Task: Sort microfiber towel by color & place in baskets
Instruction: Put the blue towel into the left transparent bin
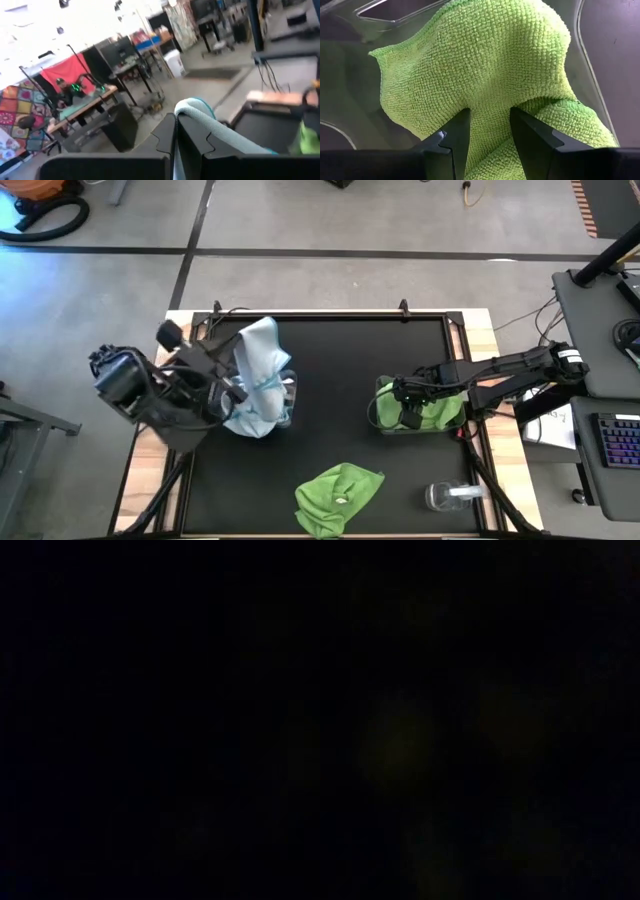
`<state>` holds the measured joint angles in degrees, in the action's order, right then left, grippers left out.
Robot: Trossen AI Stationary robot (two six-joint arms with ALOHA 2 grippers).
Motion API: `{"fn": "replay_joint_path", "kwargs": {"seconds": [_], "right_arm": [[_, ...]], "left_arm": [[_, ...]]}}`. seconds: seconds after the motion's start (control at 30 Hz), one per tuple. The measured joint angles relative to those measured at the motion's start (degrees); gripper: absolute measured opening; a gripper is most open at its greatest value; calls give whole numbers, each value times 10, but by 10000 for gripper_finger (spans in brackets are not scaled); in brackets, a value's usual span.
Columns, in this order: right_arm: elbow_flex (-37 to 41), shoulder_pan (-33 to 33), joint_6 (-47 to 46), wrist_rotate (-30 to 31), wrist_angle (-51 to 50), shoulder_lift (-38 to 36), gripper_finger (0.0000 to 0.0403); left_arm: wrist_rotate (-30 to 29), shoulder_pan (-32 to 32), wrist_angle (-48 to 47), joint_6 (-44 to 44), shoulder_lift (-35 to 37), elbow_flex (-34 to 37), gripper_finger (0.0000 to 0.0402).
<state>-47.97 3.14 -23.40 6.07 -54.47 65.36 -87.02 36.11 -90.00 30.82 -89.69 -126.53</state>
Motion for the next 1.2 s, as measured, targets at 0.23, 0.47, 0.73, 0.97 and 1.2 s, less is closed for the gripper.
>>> {"fn": "replay_joint_path", "kwargs": {"seconds": [0.23, 0.47, 0.73, 0.97, 1.2], "right_arm": [[0, 0, -9, 0, 1, 0, 137], [0, 0, -22, -2, 0, 0, 137], [0, 0, -30, -5, 1, 0, 137], [0, 0, -44, -11, 2, 0, 137], [0, 0, -48, -50, 4, 0, 137]], "left_arm": [[175, -50, 0, 77, 41, 110, 0], [307, -56, 0, 230, 137, 267, 0], [484, -54, -1, 423, 219, 425, 0], [547, -54, 5, 439, 215, 506, 1], [667, -55, 9, 482, 214, 520, 42]]}}
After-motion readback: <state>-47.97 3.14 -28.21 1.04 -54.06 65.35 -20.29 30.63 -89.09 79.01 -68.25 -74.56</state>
